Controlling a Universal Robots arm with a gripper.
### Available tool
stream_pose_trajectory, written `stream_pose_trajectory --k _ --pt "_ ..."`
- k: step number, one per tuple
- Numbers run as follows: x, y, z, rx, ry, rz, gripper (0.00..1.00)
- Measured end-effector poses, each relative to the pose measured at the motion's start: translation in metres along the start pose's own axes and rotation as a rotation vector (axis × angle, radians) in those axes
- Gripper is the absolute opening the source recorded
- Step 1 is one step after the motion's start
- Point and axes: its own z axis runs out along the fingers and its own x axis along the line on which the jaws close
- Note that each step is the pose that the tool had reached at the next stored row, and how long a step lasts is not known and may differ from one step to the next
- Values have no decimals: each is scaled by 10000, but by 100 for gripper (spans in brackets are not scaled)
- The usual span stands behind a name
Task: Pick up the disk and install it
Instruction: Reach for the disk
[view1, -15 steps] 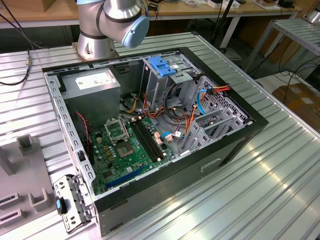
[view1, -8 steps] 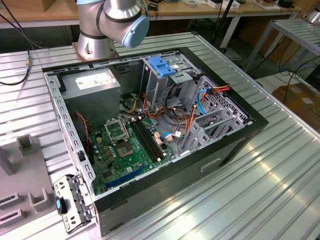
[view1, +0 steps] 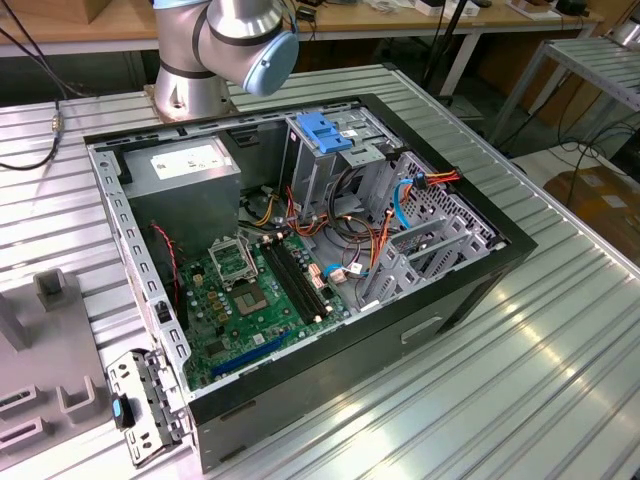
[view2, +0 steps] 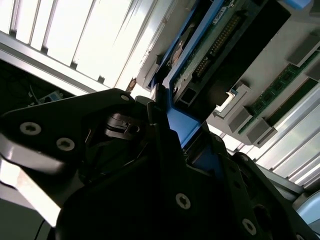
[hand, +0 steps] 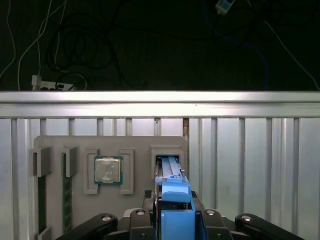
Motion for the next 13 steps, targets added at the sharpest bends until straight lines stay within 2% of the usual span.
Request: stream_pose_trajectory --k 3,13 --pt "0 0 -25 -1 0 0 37" --pt "-1 -2 -201 -1 0 0 37"
